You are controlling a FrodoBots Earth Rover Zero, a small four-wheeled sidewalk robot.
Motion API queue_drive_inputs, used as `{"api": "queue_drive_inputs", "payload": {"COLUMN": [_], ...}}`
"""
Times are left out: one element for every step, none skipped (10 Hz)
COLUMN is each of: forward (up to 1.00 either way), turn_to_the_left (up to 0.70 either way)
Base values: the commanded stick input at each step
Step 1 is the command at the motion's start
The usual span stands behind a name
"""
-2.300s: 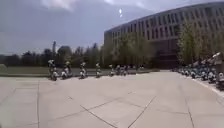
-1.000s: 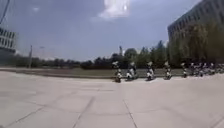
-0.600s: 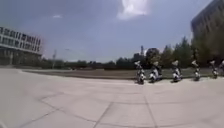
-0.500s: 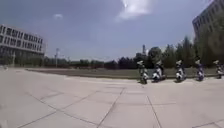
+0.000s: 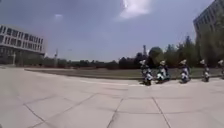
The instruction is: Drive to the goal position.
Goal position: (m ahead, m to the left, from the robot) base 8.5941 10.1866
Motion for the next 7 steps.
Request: {"api": "queue_drive_inputs", "payload": {"forward": [0.7, 0.7, 0.7, 0.7, 0.7, 0.7, 0.7], "turn_to_the_left": [0.0, 0.0, 0.0, 0.0, 0.0, 0.0, 0.0]}}
